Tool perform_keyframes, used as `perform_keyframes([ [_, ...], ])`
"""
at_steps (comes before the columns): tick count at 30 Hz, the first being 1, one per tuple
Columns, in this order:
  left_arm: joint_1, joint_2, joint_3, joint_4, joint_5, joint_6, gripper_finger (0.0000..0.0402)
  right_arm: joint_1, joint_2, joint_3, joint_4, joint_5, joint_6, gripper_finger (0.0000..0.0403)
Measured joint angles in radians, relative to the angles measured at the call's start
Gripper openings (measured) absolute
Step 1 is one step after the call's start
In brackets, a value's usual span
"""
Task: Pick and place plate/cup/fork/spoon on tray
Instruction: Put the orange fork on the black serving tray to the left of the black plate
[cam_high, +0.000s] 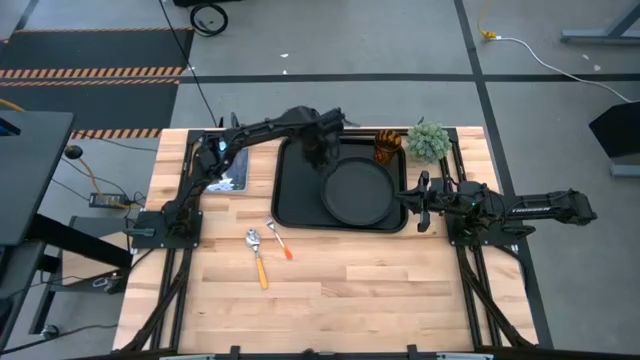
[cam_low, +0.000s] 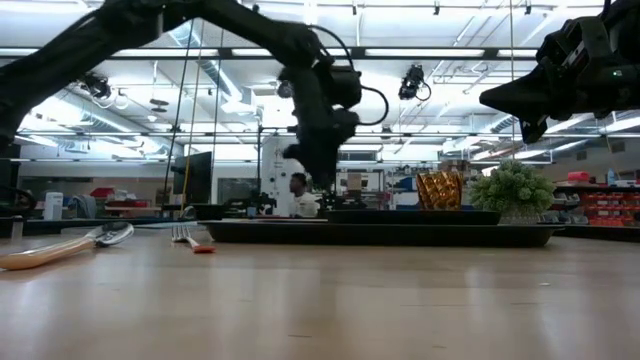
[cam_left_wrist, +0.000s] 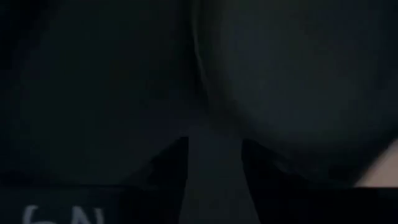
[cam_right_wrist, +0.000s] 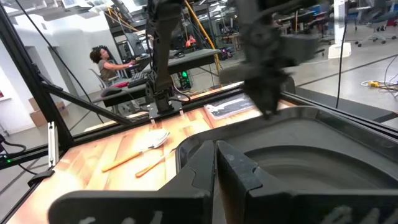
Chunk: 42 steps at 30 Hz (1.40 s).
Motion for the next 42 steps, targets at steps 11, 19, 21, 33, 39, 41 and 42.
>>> perform_keyframes([
  [11,-0.233,-0.011,-0.035,-0.273,-0.052,-0.080,0.0132,0.000,0.000,0.000,0.000,0.000,0.000,0.0023],
  [19,-0.419,-0.012,-0.076,-0.346,-0.292,-0.247,0.0110,0.000,0.000,0.000,0.000,0.000,0.000,0.0023],
  [21,-0.462,-0.016,-0.079,-0.339,-0.353,-0.289,0.0099,0.000,0.000,0.000,0.000,0.000,0.000,0.0023],
  [33,-0.571,-0.253,-0.491,-0.030,-0.431,-0.754,0.0006,0.000,0.000,0.000,0.000,0.000,0.000,0.0023],
  [39,-0.622,-0.363,-0.645,0.062,-0.433,-1.141,0.0027,0.000,0.000,0.000,0.000,0.000,0.000,0.0023],
  [41,-0.642,-0.378,-0.672,0.054,-0.446,-1.281,0.0035,0.000,0.000,0.000,0.000,0.000,0.000,0.0022],
  [42,-0.653,-0.384,-0.679,0.055,-0.452,-1.338,0.0040,0.000,0.000,0.000,0.000,0.000,0.000,0.0023],
])
